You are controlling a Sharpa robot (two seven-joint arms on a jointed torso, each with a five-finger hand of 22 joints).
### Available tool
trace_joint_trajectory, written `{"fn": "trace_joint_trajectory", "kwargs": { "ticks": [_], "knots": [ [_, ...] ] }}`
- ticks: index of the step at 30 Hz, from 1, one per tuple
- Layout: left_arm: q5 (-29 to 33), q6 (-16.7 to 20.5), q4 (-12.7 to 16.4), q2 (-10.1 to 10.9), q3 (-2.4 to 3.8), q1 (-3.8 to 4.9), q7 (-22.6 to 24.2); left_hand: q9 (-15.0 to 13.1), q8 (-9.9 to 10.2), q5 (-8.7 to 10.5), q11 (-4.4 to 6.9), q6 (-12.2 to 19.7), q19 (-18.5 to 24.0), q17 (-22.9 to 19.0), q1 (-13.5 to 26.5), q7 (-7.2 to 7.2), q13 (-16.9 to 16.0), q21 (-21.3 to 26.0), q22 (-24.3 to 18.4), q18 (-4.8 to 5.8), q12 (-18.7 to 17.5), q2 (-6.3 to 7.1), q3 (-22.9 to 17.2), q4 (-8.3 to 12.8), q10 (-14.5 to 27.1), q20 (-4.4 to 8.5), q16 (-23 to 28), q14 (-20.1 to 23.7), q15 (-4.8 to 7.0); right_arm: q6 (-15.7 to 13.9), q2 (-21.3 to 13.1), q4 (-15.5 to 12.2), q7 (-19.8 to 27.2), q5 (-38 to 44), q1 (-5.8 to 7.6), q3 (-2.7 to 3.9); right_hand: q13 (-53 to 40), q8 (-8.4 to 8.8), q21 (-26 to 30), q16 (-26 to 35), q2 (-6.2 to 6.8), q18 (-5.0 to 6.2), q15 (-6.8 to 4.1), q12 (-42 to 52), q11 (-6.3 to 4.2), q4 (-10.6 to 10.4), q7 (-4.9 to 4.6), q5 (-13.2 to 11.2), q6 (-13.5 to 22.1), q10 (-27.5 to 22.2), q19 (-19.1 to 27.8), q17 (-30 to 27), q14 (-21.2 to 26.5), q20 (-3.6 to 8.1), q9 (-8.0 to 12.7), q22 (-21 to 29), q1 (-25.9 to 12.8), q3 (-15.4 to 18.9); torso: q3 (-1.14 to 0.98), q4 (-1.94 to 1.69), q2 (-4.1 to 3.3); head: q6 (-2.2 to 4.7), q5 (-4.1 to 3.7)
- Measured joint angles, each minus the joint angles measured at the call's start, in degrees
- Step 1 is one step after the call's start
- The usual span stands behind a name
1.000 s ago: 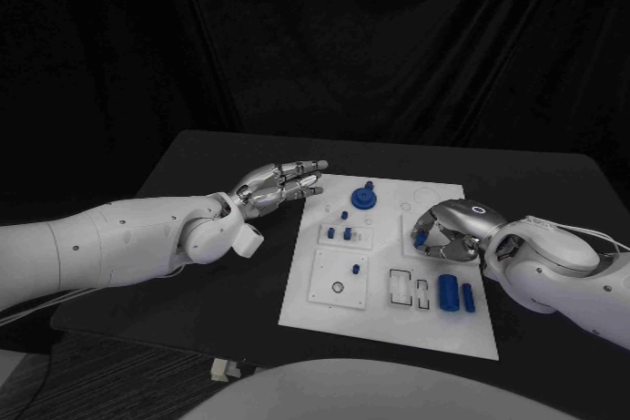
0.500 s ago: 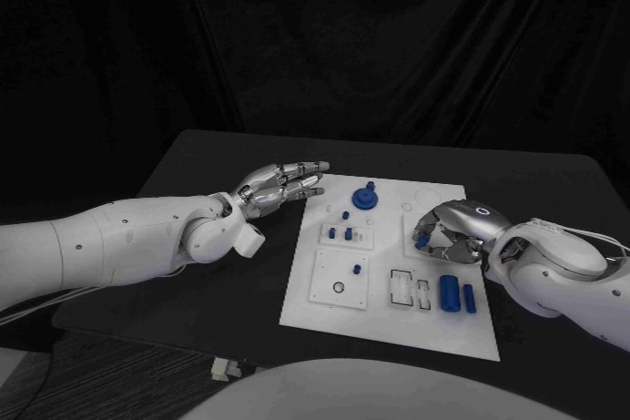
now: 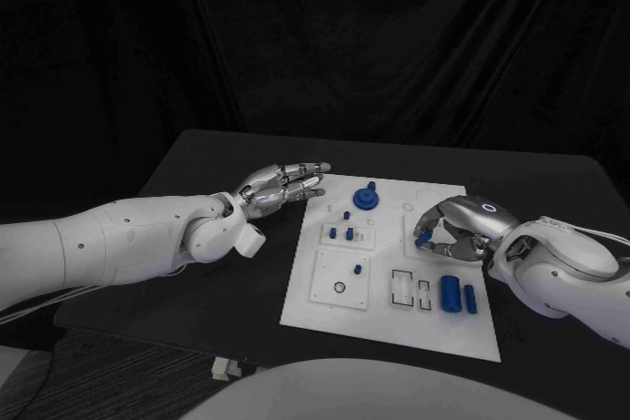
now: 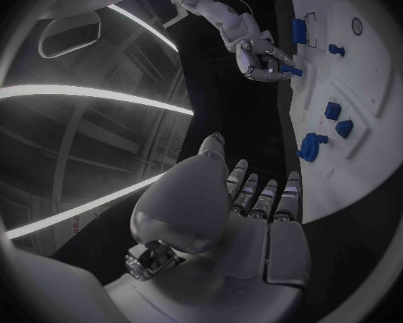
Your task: Assemble the parts on the task board
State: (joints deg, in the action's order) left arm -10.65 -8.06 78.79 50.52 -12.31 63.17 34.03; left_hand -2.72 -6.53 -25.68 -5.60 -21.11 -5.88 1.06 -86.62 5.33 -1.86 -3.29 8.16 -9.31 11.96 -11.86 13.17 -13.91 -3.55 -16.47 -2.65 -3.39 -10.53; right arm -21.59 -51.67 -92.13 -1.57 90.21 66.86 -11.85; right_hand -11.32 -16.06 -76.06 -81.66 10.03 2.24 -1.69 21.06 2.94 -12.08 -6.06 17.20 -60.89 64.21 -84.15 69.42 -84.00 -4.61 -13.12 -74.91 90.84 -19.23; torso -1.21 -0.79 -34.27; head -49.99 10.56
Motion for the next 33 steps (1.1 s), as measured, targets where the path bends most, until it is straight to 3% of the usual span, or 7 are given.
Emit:
{"fn": "trace_joint_trajectory", "kwargs": {
  "ticks": [8,14,21,23,25,33],
  "knots": [
    [0.00,-0.08,-0.11,-0.03,0.00,-0.02,-0.34,0.00,0.00,0.00,0.16,0.00,0.00,0.00,0.00,0.00,0.00,0.00,0.00,0.00,0.00,0.00,0.00,0.00,0.16,0.00,0.00,0.00,0.00,-0.36,-1.40,-3.25,-0.12,-1.93,2.45,0.04,0.04,-0.03,0.28,0.00,0.01,0.00,0.00,-0.05,-0.41,-0.09,0.20,-0.45,-0.19,0.41,0.20,-0.19,0.00,0.20,-0.11,0.01,-0.01,-0.23,0.00,0.00,-0.01,0.00,0.06],
    [0.00,-0.11,-0.14,-0.05,0.00,-0.04,-0.42,0.00,0.00,0.00,0.16,0.00,0.00,0.00,0.00,0.00,0.00,0.00,-0.01,0.00,0.00,0.00,0.00,0.00,0.16,0.00,0.00,0.00,0.00,-0.48,-0.95,-6.19,-0.35,-2.83,2.99,0.04,0.04,-0.29,0.28,0.00,0.24,0.00,0.00,-0.05,-0.82,0.06,0.09,-0.49,-0.32,1.32,0.20,-0.19,0.00,0.20,-0.12,0.01,-0.24,-0.40,0.00,0.00,-0.03,0.00,0.05],
    [0.00,-0.13,-0.15,-0.04,0.00,-0.06,-0.46,0.01,0.00,0.00,0.16,0.00,0.00,0.00,0.00,0.00,0.00,0.00,-0.01,0.00,0.00,0.00,0.00,0.00,0.16,0.00,0.00,0.00,0.00,-0.25,2.43,-8.68,-0.95,-2.97,2.43,0.03,0.16,-0.29,0.57,0.06,0.54,0.00,0.00,-0.04,-0.90,-0.15,0.08,-0.84,-0.35,1.53,0.20,-0.19,0.00,0.20,-0.12,0.01,-0.53,-0.63,0.01,-0.01,-0.03,0.00,0.58],
    [0.00,-0.14,-0.15,-0.02,0.00,-0.06,-0.47,0.01,0.00,0.00,0.16,0.00,0.00,0.00,0.00,0.00,0.00,0.00,-0.01,0.00,0.00,0.00,0.00,0.00,0.16,0.00,0.00,0.00,0.00,-0.16,3.86,-8.80,-1.18,-2.33,1.91,0.03,0.19,-0.29,0.70,0.22,0.54,0.06,0.00,-0.04,-0.90,-0.15,0.08,-0.85,-0.34,1.53,0.20,-0.24,0.00,0.20,-0.13,0.01,-0.53,-0.63,0.01,-0.01,-0.02,0.00,0.87],
    [0.00,-0.14,-0.09,0.03,0.00,-0.06,-0.48,0.01,0.00,0.00,0.16,0.01,0.00,0.00,0.00,0.00,0.00,0.00,-0.01,0.00,0.00,0.00,0.00,0.00,0.16,0.00,0.00,0.00,0.00,-0.01,5.35,-8.79,-1.41,-1.31,1.39,0.03,0.21,-0.29,0.90,0.22,0.54,0.88,0.00,-0.04,-0.90,-0.15,0.08,-0.86,-0.34,1.53,0.20,-0.33,0.00,0.20,-0.13,0.01,-0.53,-0.63,0.01,-0.01,-0.03,0.00,1.10],
    [0.00,-0.10,0.30,0.67,0.00,-0.08,-0.56,0.01,0.01,0.00,0.16,0.01,0.00,0.00,0.00,0.00,0.00,0.00,-0.01,0.00,0.00,0.00,0.00,0.00,0.16,0.00,0.00,0.00,0.00,1.56,10.07,-8.22,-2.28,4.13,0.05,0.01,0.37,-0.26,1.33,0.70,0.55,0.92,0.00,-0.05,-0.88,0.36,0.08,-0.95,-0.33,1.53,0.20,-1.04,0.00,0.20,-0.15,-0.04,-0.54,-1.35,0.02,-0.01,-0.02,0.00,1.61]
  ]
}}
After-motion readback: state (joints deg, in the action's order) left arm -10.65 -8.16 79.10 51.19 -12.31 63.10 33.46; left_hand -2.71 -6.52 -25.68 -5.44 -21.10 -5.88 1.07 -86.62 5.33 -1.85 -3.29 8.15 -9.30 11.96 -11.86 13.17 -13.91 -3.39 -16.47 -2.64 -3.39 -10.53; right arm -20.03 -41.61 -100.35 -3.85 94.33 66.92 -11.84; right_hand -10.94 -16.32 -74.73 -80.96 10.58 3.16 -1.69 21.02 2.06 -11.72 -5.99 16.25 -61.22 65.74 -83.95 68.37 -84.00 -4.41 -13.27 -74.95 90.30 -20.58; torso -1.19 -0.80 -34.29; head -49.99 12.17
